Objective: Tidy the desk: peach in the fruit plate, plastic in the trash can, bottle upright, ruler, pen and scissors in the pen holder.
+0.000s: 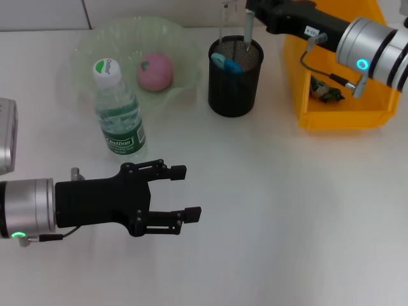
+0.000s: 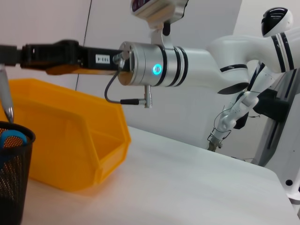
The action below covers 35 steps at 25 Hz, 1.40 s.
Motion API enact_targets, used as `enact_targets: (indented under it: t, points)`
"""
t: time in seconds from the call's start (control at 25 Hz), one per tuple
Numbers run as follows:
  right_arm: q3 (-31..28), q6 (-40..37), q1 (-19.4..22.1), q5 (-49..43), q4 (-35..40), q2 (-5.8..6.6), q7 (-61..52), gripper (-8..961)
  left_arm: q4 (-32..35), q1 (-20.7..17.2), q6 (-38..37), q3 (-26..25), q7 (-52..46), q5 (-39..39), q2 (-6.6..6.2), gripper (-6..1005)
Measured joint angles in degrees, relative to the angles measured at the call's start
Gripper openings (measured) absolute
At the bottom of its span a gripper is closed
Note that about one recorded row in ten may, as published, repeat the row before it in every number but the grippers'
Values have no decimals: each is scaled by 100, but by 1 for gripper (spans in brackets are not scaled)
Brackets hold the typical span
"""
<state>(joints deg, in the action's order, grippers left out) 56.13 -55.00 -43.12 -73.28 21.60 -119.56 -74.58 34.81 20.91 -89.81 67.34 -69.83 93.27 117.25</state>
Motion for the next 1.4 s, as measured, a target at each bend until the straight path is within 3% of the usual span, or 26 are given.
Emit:
enact_targets:
  t: [0.24, 0.52, 0.64, 0.76, 0.84, 0.96, 1.04, 1.16, 1.24, 1.4]
  points:
    - [125, 1, -68, -2, -116, 0, -15, 173, -7, -3, -16, -28, 3, -2, -1, 841]
    - [123, -285, 53, -2, -72, 10, -21, 423, -8, -43, -54, -32, 5, -2, 2, 840]
    - [106, -1192, 415, -17, 219, 69, -48, 469, -28, -53, -188, -92, 5, -2, -3, 840]
    - [139, -2435, 1026, -251, 901, 237, -345, 515, -37, -68, -291, -139, 5, -1, -33, 840]
    - [158, -3402, 1556, -910, 1581, 419, -852, 546, -45, -96, -403, -241, -13, 21, -97, 840]
    - [118, -4154, 1931, -1625, 2090, 469, -1105, 592, -46, -121, -501, -304, -76, 39, -170, 840]
    - [31, -4851, 2260, -2366, 2400, 408, -1038, 621, -46, -177, -605, -326, -163, 42, -269, 840]
    - [-9, -5081, 2375, -2746, 2353, 319, -797, 711, -40, -226, -627, -338, -190, 43, -293, 840]
    - [-18, -5133, 2477, -2947, 2111, 175, -338, 771, -21, -278, -630, -364, -196, 45, -301, 840]
    - [-43, -5080, 2482, -2947, 1813, 86, 116, 771, -33, -328, -640, -358, -200, 52, -347, 840]
